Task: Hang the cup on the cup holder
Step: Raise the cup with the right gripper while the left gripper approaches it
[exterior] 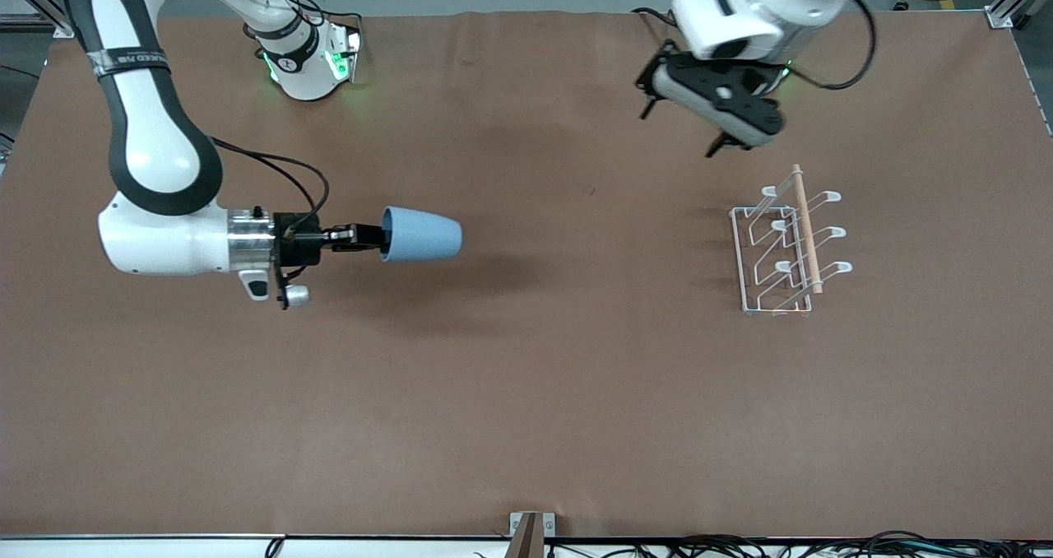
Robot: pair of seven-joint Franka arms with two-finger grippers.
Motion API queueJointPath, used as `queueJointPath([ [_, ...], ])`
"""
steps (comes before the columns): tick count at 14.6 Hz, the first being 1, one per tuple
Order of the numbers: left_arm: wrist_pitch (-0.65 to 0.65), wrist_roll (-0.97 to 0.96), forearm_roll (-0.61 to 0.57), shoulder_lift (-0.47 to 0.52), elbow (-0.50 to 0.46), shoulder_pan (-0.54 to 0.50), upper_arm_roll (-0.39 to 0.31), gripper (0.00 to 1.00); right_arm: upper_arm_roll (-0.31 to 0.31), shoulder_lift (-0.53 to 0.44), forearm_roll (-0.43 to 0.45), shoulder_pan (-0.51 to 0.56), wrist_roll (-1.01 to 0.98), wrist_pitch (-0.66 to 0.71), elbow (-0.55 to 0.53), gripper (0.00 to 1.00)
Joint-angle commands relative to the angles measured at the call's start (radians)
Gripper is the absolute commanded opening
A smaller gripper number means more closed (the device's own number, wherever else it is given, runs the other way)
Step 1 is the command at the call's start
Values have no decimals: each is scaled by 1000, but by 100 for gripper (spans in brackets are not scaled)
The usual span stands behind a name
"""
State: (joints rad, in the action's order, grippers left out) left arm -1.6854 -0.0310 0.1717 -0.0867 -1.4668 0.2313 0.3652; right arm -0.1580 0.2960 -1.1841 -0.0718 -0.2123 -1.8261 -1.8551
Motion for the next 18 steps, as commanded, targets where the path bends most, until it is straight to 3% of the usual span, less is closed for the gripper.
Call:
queueJointPath([
  [1, -25, -1, -4, -137, 163, 74, 12, 100, 5, -8, -104, -45, -59, 34, -9, 0],
  [3, -91, 3, -9, -156, 161, 114, 9, 100, 6, 9, -150, -55, -61, 86, -1, 0],
  [9, -212, 6, -32, -215, 163, 220, 9, 100, 6, 136, -158, -39, -142, 286, 83, 0],
  [15, -227, 80, -93, -280, 161, 275, 14, 100, 6, 189, -213, -51, -153, 286, 103, 0],
  [18, -310, 150, -97, -323, 161, 278, 12, 100, 6, 199, -212, -52, -173, 289, 103, 1],
])
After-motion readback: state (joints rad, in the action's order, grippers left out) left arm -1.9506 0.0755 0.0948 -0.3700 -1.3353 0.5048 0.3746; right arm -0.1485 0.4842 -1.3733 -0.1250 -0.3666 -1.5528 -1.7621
